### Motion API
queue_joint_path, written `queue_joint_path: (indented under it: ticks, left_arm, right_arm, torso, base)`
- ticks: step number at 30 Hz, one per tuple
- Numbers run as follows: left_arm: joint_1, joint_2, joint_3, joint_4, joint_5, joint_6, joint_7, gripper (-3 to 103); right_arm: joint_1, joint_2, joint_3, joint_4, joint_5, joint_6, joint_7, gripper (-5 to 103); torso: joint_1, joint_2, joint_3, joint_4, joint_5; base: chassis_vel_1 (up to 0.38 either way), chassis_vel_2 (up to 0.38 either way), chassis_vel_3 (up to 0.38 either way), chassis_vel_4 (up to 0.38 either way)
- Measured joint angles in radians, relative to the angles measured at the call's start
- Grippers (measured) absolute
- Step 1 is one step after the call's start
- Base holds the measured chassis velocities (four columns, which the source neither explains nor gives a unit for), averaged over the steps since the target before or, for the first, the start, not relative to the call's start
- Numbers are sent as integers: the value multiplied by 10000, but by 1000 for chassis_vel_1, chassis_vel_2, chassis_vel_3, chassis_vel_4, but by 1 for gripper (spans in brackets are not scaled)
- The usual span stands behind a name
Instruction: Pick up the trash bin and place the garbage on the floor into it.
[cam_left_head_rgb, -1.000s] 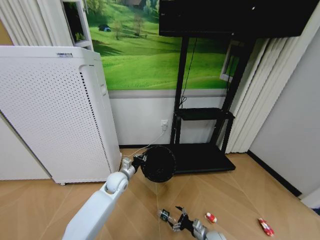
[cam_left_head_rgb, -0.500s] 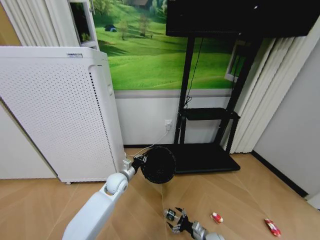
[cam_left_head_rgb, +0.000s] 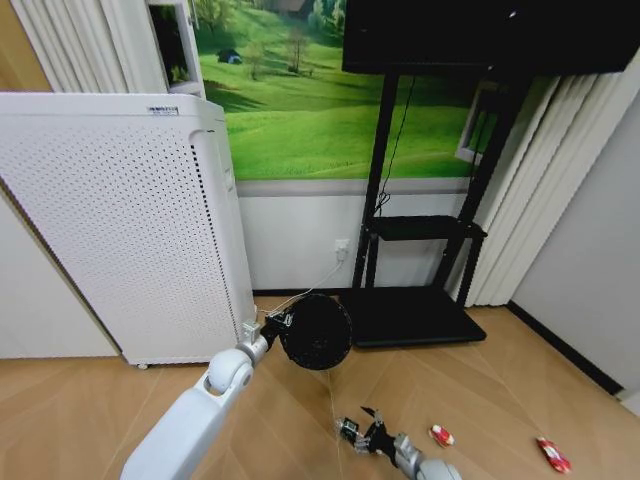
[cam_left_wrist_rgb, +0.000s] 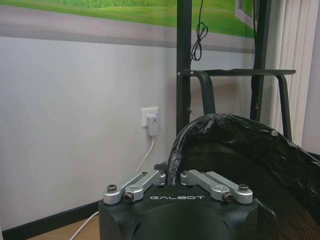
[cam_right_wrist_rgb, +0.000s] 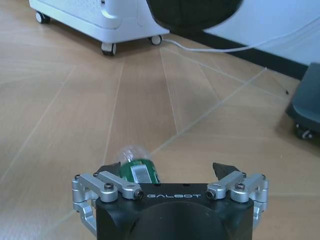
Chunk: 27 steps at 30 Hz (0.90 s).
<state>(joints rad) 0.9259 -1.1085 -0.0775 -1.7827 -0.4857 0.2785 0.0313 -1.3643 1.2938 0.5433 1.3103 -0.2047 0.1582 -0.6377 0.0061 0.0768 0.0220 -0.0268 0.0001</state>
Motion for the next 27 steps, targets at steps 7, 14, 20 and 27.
queue_joint_path:
  ticks: [7, 14, 20, 27]
  left_arm:
    - [18, 29, -18, -58, 0, -3, 23, 7]
    - [-41, 38, 7, -65, -10, -3, 26, 7]
    - [8, 76, 25, -167, -28, -3, 21, 7]
    - [24, 104, 3, -219, -54, -3, 15, 7]
  right_arm:
    - [29, -158, -145, -266, 634, -525, -212, 100]
    - [30, 58, -403, -526, 855, -781, -256, 100]
    - [562, 261, -530, -1365, 489, -740, 18, 100]
    - [824, 256, -531, -1843, 91, -570, 39, 103]
  torso:
    - [0, 0, 0, 1, -1]
    - [0, 0, 1, 0, -2]
    - [0, 0, 0, 2, 0]
    - [0, -1, 0, 2, -2]
  base:
    - [0, 0, 0, 0]
    - [0, 0, 0, 0]
    - [0, 0, 0, 0]
    - [0, 0, 0, 0]
